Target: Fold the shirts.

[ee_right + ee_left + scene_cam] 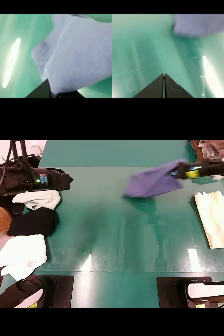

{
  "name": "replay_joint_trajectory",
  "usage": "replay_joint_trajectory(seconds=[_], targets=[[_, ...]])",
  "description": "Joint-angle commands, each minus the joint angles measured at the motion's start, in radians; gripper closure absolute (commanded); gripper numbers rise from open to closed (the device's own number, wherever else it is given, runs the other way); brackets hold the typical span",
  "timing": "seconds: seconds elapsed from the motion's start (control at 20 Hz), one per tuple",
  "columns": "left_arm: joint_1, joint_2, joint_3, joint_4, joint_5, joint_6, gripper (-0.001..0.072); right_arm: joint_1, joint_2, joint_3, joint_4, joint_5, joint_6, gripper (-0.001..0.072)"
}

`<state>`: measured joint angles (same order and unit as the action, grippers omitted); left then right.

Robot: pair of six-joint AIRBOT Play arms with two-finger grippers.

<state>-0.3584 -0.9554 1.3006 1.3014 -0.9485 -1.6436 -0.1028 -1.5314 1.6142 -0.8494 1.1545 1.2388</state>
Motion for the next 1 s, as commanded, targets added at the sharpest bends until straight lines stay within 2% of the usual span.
replay_joint_trajectory(seconds=[0.0, 0.2, 0.45, 0.75, 0.95], targets=[[-0.058, 0.000, 0.001, 0.000, 0.045, -0.034, 0.0682, -0.280, 0.053, 0.001, -0.035, -0.040, 0.002, 0.0697], [-0.066, 0.000, 0.001, 0.000, 0.082, -0.034, 0.0682, -0.439, 0.007, 0.002, -0.033, -0.067, 0.002, 0.0697], [-0.066, 0.000, 0.001, 0.000, 0.084, -0.034, 0.0682, -0.467, -0.016, 0.020, -0.024, -0.090, 0.002, 0.0697], [-0.066, 0.000, 0.001, 0.000, 0.083, -0.032, 0.0682, -0.473, 0.023, 0.216, -0.018, -0.002, 0.002, 0.0697], [-0.066, 0.000, 0.001, 0.001, 0.078, -0.031, 0.0681, -0.487, 0.093, 0.159, -0.093, 0.052, 0.003, 0.0697]])
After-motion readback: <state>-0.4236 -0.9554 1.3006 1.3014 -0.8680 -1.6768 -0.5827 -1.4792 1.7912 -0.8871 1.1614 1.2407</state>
